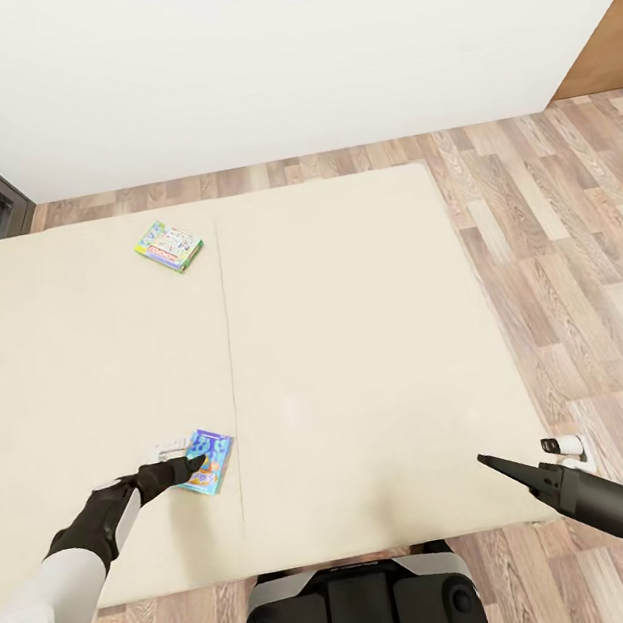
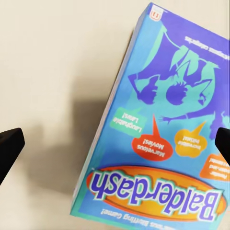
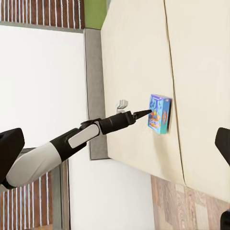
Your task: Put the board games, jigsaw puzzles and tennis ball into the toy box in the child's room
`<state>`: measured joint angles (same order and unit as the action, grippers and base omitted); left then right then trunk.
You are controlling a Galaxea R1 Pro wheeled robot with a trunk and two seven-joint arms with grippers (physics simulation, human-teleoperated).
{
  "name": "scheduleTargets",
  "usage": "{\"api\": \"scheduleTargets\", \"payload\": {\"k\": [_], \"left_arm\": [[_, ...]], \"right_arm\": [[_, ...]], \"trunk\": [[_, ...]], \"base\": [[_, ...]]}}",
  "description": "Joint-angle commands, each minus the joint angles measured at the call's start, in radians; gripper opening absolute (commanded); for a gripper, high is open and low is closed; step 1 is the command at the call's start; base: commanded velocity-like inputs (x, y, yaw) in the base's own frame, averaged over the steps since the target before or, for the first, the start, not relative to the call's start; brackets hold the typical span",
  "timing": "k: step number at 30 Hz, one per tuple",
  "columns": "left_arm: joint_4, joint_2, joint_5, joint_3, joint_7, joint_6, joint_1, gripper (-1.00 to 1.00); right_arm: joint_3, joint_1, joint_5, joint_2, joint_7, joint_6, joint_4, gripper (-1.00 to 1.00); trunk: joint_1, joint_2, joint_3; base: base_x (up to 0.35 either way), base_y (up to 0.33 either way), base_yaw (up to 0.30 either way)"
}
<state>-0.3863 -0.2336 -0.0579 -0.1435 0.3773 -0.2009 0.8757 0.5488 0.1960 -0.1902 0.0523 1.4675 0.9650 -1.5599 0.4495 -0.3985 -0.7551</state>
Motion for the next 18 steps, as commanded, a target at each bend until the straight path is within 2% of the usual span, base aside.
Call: {"api": "scheduleTargets", "payload": {"k": [1,9,18], "left_arm": [[-0.002,0.001,-0.006,-0.008,0.01,-0.008,0.0,1.0],[-0.001,-0.017,-0.005,-0.011,0.091,-0.009,0.0,1.0],[0.0,-0.021,-0.005,-0.011,0.108,-0.009,0.001,1.0]], "right_arm": [[0.0,0.0,-0.002,0.0,0.002,0.009,0.0,1.0],[0.0,0.0,-0.002,0.001,0.002,0.009,0.0,1.0],[0.0,0.0,-0.002,0.001,0.002,0.009,0.0,1.0]], "trunk": [[0.001,-0.001,-0.001],[0.001,-0.001,-0.001],[0.001,-0.001,-0.001]], "base": [[0.0,0.0,0.0],[0.0,0.0,0.0],[0.0,0.0,0.0]]}}
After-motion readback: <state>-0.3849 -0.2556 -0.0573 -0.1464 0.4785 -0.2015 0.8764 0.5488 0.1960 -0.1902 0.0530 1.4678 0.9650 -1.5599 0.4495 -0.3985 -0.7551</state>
